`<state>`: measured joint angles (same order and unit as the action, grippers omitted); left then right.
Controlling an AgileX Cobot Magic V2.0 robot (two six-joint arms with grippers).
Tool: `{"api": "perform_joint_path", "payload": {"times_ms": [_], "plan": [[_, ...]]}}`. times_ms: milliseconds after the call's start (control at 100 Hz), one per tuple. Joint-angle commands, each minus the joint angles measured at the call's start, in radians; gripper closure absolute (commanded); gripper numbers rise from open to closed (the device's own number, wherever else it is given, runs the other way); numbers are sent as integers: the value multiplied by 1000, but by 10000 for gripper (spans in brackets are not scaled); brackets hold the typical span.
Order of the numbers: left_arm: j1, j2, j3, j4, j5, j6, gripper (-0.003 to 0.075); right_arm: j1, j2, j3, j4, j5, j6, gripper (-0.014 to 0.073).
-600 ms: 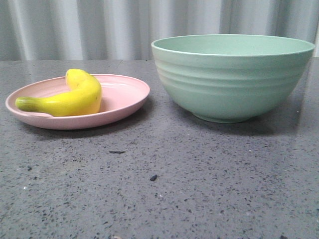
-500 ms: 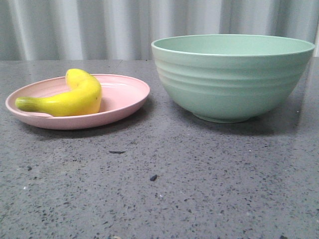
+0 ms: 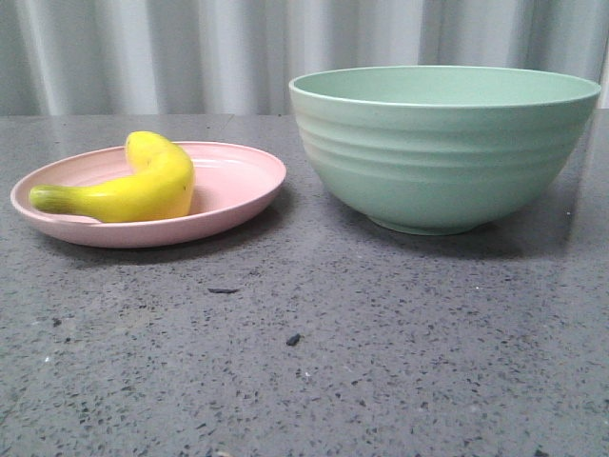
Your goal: Transfer banana from pink plate to green bowl
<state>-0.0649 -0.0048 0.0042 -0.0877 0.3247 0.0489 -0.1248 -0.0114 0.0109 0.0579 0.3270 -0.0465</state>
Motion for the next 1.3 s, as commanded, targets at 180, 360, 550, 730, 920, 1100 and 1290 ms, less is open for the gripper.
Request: {"api": "perform_joint_path", "payload": {"times_ms": [180, 360, 550, 730, 920, 1100, 1290], "plan": [[2, -29, 9, -9, -64, -8, 741, -5, -17, 23, 5, -15, -6, 655], [2, -29, 9, -9, -64, -8, 741, -5, -17, 23, 5, -15, -6, 655], [2, -29, 9, -9, -65, -8, 741, -5, -17, 23, 5, -15, -6, 655], [2, -29, 9, -9, -81, -8, 741, -5, -17, 23, 5, -15, -6, 655], [2, -29, 9, -23, -97, -8, 741, -5, -17, 23, 5, -17, -6, 655], [2, -29, 9, -23, -133, -8, 741, -5, -17, 23, 5, -25, -6, 655], [2, -29, 9, -23, -140, -8, 741, -5, -17, 23, 6, -103, -4, 655]]}}
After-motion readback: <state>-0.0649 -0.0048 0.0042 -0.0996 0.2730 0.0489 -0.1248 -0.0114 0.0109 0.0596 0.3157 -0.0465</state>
